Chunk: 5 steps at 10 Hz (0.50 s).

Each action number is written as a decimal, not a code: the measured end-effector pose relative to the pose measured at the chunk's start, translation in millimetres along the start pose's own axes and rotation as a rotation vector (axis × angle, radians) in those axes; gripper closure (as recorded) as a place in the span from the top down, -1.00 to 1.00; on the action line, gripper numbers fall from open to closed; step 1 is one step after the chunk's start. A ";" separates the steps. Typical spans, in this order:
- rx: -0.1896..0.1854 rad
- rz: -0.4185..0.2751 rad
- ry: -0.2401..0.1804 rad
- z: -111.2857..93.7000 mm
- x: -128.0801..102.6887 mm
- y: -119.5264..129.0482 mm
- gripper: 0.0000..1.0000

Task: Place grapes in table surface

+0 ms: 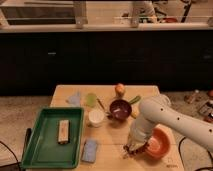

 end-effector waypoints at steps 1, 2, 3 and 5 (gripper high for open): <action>-0.001 0.005 -0.003 0.7 -0.4 -0.1 -0.64; -0.003 0.007 -0.006 1.5 -1.6 -1.0 -0.73; -0.005 0.006 -0.007 1.5 -3.4 -2.5 -0.86; -0.008 0.013 -0.010 0.7 -5.5 -4.2 -0.77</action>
